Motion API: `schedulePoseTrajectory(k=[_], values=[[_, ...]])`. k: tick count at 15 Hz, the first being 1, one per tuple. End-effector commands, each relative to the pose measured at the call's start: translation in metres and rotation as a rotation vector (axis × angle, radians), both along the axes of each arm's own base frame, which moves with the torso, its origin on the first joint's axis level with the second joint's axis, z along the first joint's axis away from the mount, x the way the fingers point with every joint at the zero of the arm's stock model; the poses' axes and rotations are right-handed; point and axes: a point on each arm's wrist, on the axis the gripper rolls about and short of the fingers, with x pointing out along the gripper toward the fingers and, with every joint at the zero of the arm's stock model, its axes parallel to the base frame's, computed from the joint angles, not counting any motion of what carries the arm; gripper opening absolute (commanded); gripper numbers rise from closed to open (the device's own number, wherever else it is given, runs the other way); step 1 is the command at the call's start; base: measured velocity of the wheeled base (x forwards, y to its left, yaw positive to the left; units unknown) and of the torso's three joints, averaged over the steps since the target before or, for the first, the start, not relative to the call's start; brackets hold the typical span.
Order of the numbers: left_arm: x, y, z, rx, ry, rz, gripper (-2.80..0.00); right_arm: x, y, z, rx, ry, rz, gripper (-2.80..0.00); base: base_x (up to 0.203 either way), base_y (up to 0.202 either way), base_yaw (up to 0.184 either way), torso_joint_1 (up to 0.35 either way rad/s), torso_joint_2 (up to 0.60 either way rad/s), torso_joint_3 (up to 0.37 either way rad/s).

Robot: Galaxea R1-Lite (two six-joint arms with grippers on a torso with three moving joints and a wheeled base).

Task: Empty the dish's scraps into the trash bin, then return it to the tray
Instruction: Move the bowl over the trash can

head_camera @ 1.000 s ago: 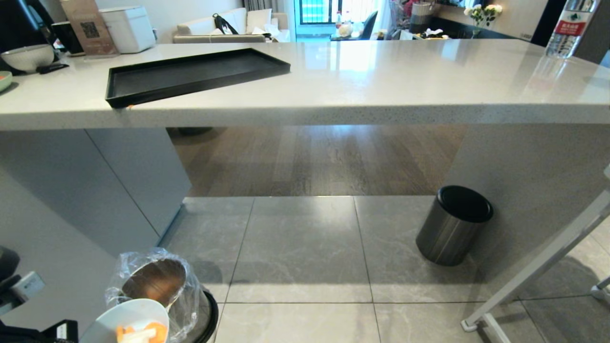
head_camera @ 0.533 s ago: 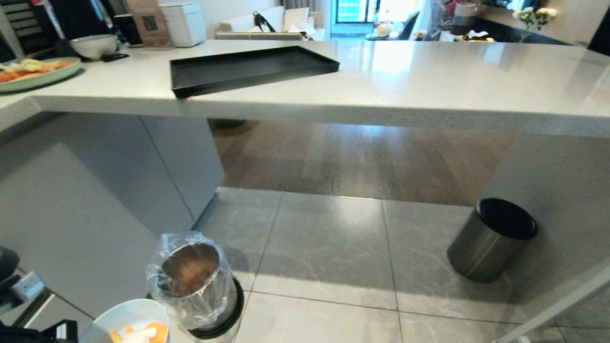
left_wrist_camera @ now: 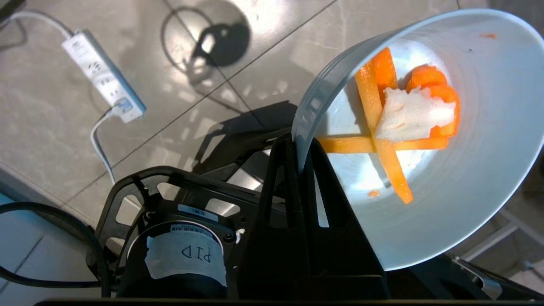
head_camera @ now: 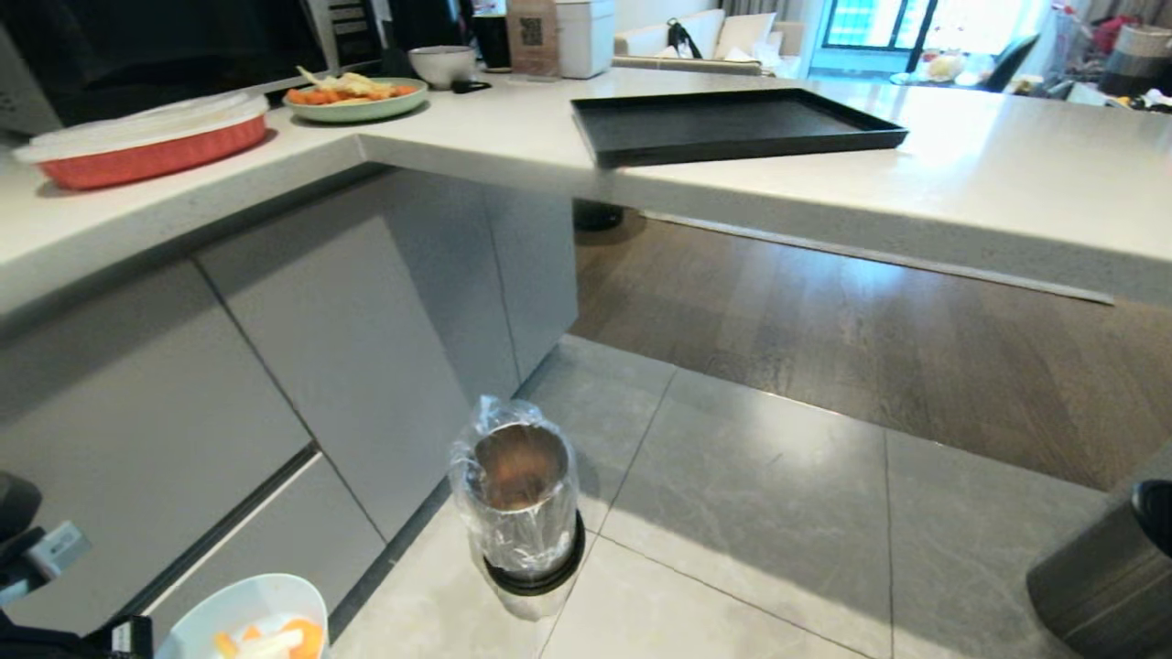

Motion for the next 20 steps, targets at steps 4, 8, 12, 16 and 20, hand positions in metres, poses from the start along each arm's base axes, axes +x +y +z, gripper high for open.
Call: schedulePoseTrajectory(k=[4,8,12,16,20], values=[[0.0006,-0.0026,0.0011,-0.002,-0.004,-0.021,-2.80,0.0000,0.0000,0.0001,0.000,-0.002,0.000,-2.80,-0.001,-0.009,0.136,0.002,0.00,0.003],[0.0007,-0.0031,0.0011,-0.002,-0.004,-0.026,-2.80,0.0000,0.0000,0.0001,0.000,-0.002,0.000,-2.80,0.000,0.000,0.000,0.000,0.00,0.000],[0.0009,-0.0040,0.0014,-0.001,-0.005,-0.033,-2.80,0.0000,0.0000,0.0001,0.000,-0.001,0.000,-2.80,0.000,0.000,0.000,0.000,0.00,0.000],[0.0028,-0.0038,0.0017,0.000,-0.027,-0.034,-2.80,0.0000,0.0000,0.0001,0.000,-0.002,0.000,-2.80,0.000,0.000,0.000,0.000,0.00,0.000],[0.0030,-0.0049,0.0018,0.000,-0.028,-0.043,-2.80,0.0000,0.0000,0.0001,0.000,-0.002,0.000,-2.80,0.000,0.000,0.000,0.000,0.00,0.000]])
